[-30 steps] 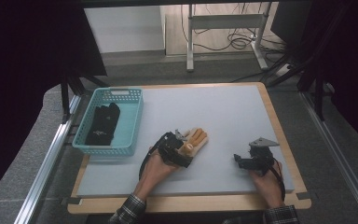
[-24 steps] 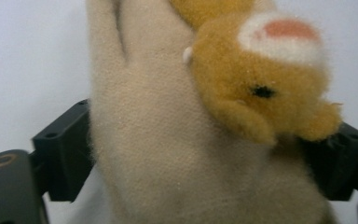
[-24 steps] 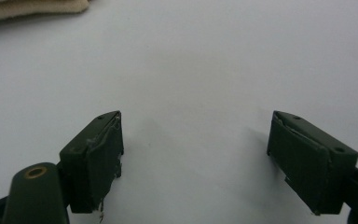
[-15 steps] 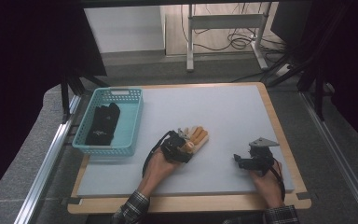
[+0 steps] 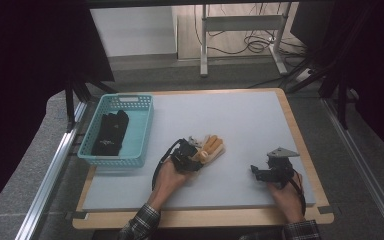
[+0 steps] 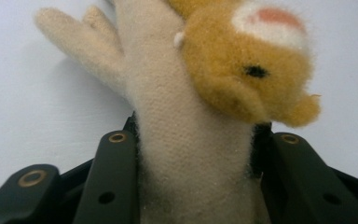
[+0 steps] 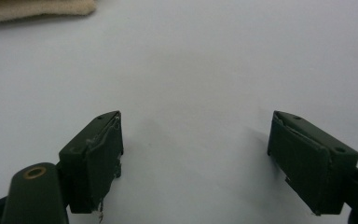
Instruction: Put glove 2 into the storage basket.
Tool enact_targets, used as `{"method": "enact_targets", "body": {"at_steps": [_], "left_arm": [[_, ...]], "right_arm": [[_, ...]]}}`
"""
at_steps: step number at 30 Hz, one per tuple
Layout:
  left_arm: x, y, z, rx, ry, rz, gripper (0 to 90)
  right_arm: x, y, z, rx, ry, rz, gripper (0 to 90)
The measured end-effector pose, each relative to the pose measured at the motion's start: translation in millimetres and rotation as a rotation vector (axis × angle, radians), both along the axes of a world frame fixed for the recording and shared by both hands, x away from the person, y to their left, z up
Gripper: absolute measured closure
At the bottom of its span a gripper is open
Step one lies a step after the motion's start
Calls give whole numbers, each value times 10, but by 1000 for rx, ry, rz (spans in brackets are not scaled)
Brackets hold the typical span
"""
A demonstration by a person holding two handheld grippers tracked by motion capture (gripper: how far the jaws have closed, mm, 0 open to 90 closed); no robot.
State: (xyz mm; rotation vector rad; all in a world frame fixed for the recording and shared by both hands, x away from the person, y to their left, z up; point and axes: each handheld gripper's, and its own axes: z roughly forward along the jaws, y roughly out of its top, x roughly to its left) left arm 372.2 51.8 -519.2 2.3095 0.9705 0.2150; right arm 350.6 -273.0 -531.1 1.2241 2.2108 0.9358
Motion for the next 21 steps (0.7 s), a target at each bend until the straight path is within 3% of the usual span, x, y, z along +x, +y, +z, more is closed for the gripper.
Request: {"method": "enact_targets", "body": {"at_steps": [13,21], "left_arm": [[-35,15,49,-11,-37,-7,626],[-37,76,164,-27,-63,-1,628]], "right_arm": [[0,0,-1,2,0,0,177],[0,0,-1,2,0,0,177]]}}
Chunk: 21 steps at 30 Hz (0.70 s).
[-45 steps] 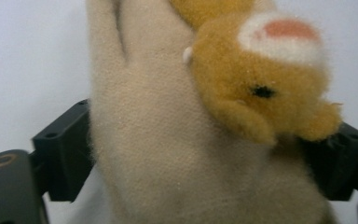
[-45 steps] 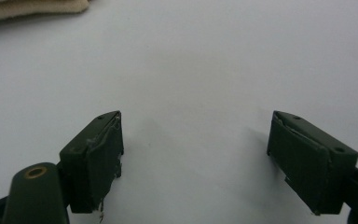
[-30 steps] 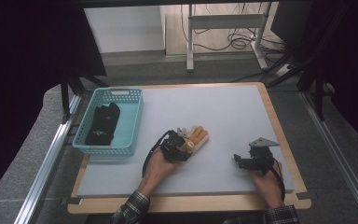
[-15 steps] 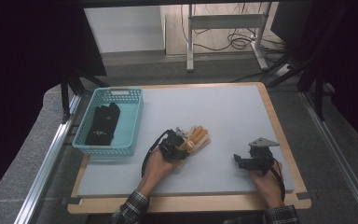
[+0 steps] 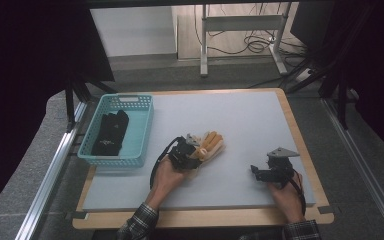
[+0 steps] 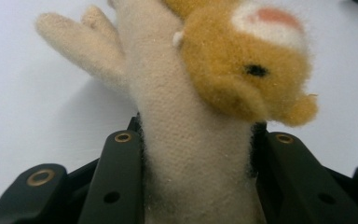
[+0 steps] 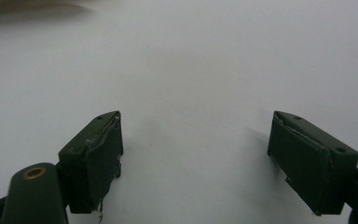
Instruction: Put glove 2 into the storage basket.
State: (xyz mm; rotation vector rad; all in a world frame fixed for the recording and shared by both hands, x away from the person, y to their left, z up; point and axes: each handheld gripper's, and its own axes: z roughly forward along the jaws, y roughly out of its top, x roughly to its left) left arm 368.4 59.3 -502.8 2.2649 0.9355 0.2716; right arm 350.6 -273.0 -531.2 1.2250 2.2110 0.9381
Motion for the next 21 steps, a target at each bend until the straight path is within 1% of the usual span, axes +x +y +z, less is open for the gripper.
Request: {"method": "enact_targets", "body": {"at_steps": [6,7,8,9,10,11,14,16,18,19,20,21], "left_arm": [[7,93,118,-13,-7,15,644],[2,116,141,-16,-18,13,702],[6,130,155,-17,-17,17,744],[8,145,172,-16,-17,26,747],[9,163,192,-4,-17,29,747],[11,187,212,-5,-18,34,749],[10,203,222,-12,-13,36,753],[14,210,222,-8,-8,33,756],[16,202,204,-11,-2,35,757],[29,191,164,-10,7,33,756],[29,191,164,-10,7,33,756],[38,179,131,-9,10,33,756]], "right_arm": [[0,-1,1,-2,0,1,176],[1,-1,0,-1,-1,1,176],[0,0,0,0,0,1,177],[0,0,0,0,0,0,177],[0,0,0,0,0,0,177],[0,-1,0,-1,-1,0,176],[0,0,0,-1,-1,0,176],[0,0,0,-1,-1,0,176],[0,0,0,-1,0,0,176],[0,0,0,-1,0,0,176],[0,0,0,-1,0,0,176],[0,0,0,-1,0,0,176]]}}
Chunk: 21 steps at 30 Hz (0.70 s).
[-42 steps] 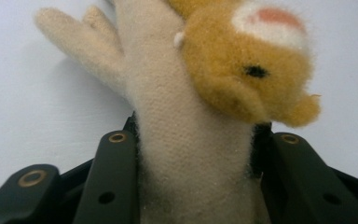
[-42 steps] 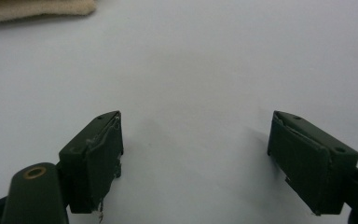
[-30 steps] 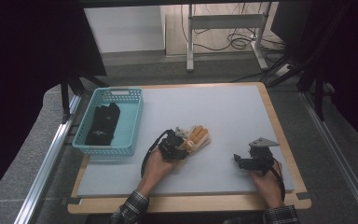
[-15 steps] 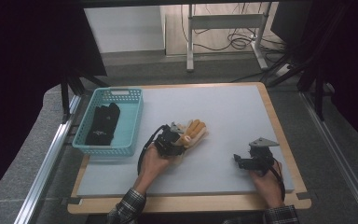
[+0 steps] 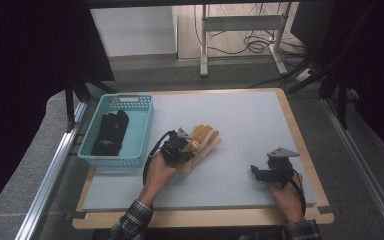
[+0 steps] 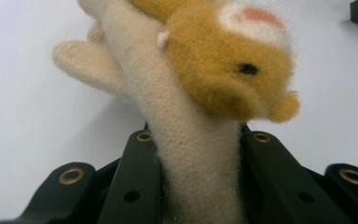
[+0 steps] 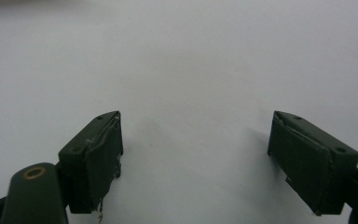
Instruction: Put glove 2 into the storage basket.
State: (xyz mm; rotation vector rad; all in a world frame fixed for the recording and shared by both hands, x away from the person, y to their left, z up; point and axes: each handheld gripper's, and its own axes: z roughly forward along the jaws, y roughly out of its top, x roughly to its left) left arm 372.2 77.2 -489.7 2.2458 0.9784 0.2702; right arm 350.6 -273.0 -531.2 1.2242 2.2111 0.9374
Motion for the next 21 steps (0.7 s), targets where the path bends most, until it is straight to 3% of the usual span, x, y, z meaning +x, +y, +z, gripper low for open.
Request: {"method": "enact_targets", "body": {"at_steps": [2,4,7,11,13,14,15,18,21], "left_arm": [[21,-26,-76,13,15,-4,745],[37,-41,-128,22,6,2,678],[55,-93,-167,47,11,3,366],[60,-164,-179,94,26,32,112],[75,-185,-198,136,38,58,52],[86,-192,-238,155,78,70,41],[86,-192,-238,155,78,70,33],[92,-199,-331,213,97,93,25],[97,-128,-330,157,121,106,74]], "right_arm": [[0,0,0,0,0,0,176],[0,0,0,1,0,0,176],[0,0,0,1,0,1,175],[0,-1,1,0,1,1,175],[0,-1,1,0,1,2,175],[-1,0,1,0,1,2,174],[-1,0,1,0,1,2,174],[0,-1,0,0,1,2,173],[-1,0,1,0,1,2,173]]}}
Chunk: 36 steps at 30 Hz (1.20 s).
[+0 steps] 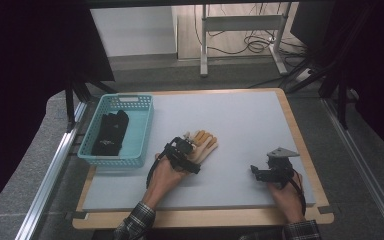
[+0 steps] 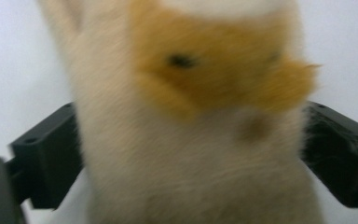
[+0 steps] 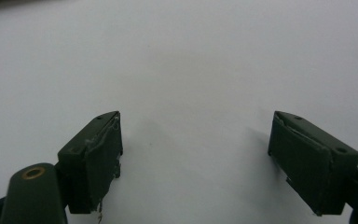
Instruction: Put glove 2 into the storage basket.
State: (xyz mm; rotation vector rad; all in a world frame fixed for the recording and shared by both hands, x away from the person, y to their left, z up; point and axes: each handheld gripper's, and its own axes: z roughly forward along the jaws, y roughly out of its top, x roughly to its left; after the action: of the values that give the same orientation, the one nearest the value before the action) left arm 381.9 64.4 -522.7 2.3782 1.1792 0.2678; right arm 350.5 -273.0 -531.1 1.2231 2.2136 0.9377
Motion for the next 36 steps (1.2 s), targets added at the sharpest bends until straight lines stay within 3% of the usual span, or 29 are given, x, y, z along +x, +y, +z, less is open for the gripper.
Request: {"method": "enact_targets", "body": {"at_steps": [4,5,6,7,12,20,36], "left_arm": [[-36,13,44,-12,1,-31,286],[-41,9,54,-13,3,-32,377],[-45,7,64,-12,1,-36,377],[-54,1,77,-18,1,-47,511],[-79,-3,86,-23,-14,-58,660],[-88,61,169,-38,-53,-51,694],[-24,395,633,-69,-122,22,684]], "right_arm": [[0,1,0,0,0,0,173],[0,1,0,-1,0,0,173],[0,1,0,-1,0,0,173],[0,1,0,-1,0,1,173],[0,1,0,-1,0,0,173],[0,1,0,0,0,0,173],[0,0,0,0,0,0,173]]}}
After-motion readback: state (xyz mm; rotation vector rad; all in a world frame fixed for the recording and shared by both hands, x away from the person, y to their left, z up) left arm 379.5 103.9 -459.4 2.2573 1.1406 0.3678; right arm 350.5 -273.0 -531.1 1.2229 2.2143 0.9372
